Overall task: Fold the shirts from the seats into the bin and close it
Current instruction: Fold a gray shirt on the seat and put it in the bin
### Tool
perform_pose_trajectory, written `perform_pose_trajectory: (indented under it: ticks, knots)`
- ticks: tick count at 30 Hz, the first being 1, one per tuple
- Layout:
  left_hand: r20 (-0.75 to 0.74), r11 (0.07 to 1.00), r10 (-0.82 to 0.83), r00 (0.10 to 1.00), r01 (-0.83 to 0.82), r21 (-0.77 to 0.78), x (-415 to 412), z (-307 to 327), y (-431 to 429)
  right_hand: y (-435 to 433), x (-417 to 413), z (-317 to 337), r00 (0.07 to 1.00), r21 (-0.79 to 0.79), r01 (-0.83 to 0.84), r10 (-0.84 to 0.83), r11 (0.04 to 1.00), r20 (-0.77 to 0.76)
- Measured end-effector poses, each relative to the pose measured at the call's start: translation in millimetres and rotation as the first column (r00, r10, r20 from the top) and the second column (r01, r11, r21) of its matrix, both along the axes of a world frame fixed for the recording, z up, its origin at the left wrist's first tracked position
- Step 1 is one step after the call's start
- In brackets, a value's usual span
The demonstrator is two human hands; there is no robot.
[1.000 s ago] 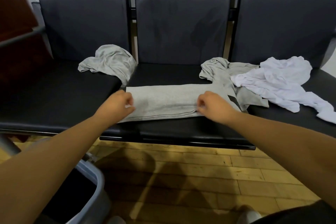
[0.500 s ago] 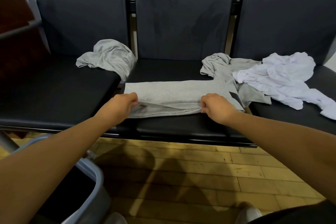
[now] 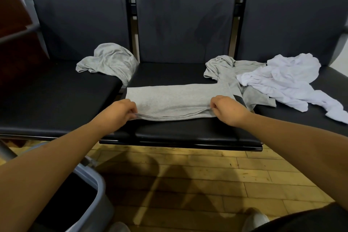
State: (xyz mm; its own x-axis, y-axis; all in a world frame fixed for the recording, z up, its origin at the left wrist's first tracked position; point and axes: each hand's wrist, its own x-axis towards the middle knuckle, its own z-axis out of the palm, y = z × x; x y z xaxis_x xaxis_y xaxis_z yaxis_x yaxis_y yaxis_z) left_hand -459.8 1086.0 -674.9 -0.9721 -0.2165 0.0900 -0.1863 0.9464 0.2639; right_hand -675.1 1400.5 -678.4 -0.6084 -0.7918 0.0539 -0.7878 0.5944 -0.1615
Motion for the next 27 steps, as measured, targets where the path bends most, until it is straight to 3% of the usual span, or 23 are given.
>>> perform_pose_trajectory:
  ticks: [3,5,7,10,12,13,15,17,19,21,23,25,27]
  knots:
    - [0.035,0.997,-0.003,0.999,0.0,0.076,6.7,8.7,-2.0,5.7,3.6,10.1,0.999,-0.083,-0.003,0.0,0.997,-0.037]
    - [0.162,0.993,-0.005,0.987,-0.014,0.119,10.2,9.0,-1.1,8.9,5.6,11.3,0.995,0.045,-0.051,0.055,0.998,-0.089]
    - [0.139,0.981,0.053,0.989,-0.078,0.179,7.9,5.2,2.8,9.9,6.7,7.9,0.993,0.169,-0.051,0.067,0.984,-0.092]
    - [-0.059,0.91,0.393,0.918,-0.379,0.17,-10.3,-2.7,2.8,1.9,7.9,5.1,0.998,0.053,0.029,-0.026,0.998,-0.065]
    - [0.067,0.776,0.585,0.808,-0.582,0.243,-21.0,-5.2,2.3,-10.2,11.8,2.8,0.993,-0.106,0.11,-0.113,0.988,-0.022]
    - [0.163,0.736,0.61,0.775,-0.631,0.247,-24.4,-6.3,2.6,-16.7,14.4,0.9,0.99,-0.141,0.143,-0.142,0.98,0.014]
    - [0.259,0.747,0.579,0.773,-0.631,0.21,-27.9,-7.0,5.0,-27.3,20.7,-5.2,0.985,-0.106,0.161,-0.153,0.981,0.084]
    - [0.257,0.761,0.544,0.799,-0.599,0.249,-31.7,-4.6,7.4,-33.5,25.0,-14.2,0.985,-0.013,0.132,-0.13,0.991,0.113]
    - [0.258,0.705,0.534,0.805,-0.593,0.389,-36.0,-2.2,7.4,-36.5,24.9,-23.3,0.985,0.078,0.117,-0.125,0.99,0.117]
    - [0.266,0.514,0.565,0.781,-0.585,0.627,-34.6,3.3,3.0,-37.7,21.4,-30.1,0.985,0.15,0.128,-0.143,0.98,0.092]
    - [0.329,0.213,0.559,0.761,-0.515,0.831,-26.6,11.2,-3.8,-40.2,19.0,-33.0,0.986,0.191,0.125,-0.142,0.974,0.082]
    - [0.39,-0.054,0.485,0.783,-0.418,0.907,-13.8,21.1,-6.2,-47.0,22.3,-33.8,0.986,0.193,0.102,-0.125,0.976,0.113]
    - [0.367,-0.219,0.433,0.823,-0.299,0.929,-2.7,30.4,-6.9,-59.4,32.2,-33.7,0.983,0.178,0.083,-0.11,0.98,0.148]
